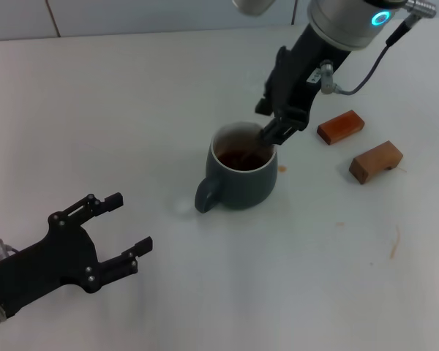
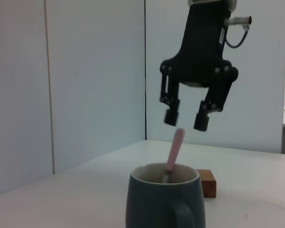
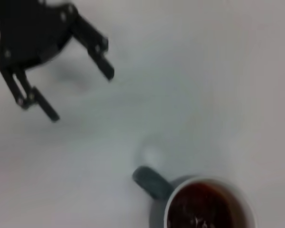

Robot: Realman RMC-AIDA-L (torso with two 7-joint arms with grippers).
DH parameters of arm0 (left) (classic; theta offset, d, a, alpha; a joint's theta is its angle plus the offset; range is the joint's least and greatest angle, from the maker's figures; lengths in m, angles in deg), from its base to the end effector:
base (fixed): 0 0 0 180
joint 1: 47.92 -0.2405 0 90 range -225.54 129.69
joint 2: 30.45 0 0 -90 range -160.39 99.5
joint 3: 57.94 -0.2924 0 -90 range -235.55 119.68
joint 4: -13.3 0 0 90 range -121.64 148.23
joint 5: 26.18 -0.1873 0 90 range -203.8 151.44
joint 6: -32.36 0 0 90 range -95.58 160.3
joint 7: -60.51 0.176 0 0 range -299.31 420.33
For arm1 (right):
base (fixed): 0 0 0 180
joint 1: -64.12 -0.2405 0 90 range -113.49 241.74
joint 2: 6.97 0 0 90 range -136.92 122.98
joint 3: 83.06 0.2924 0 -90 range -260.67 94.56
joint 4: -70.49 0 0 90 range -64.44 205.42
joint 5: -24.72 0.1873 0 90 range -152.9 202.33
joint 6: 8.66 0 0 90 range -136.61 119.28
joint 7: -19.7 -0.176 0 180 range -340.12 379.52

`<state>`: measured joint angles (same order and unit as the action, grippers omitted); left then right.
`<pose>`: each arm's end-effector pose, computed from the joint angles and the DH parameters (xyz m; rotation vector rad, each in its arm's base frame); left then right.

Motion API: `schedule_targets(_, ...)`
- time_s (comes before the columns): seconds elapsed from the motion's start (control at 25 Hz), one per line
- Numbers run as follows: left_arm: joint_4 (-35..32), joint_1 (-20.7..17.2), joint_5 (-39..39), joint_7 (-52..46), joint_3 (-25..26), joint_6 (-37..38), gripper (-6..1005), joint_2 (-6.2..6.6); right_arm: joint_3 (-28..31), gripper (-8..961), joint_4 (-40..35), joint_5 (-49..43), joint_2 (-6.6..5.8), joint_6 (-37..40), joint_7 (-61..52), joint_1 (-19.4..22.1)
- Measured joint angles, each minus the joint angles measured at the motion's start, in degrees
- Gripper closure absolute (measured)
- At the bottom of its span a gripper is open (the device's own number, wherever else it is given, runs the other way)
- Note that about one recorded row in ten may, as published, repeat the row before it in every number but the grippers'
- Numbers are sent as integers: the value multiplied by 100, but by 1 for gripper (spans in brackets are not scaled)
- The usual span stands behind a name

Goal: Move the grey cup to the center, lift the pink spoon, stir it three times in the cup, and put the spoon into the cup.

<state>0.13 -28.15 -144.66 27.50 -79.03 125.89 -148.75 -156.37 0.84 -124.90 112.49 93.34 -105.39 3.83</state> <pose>-0.3148 0.2504 -0.0715 -2.5040 -0.2898 -0.8520 0.0985 0.3964 -0.0478 -2.9211 0.1098 -0.6790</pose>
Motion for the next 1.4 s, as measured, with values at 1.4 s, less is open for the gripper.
schedule_targets(1.4,25,-26,30,55,20,-37,186,-8,1806,248,4949,7221,-181,-1815,8098,4400)
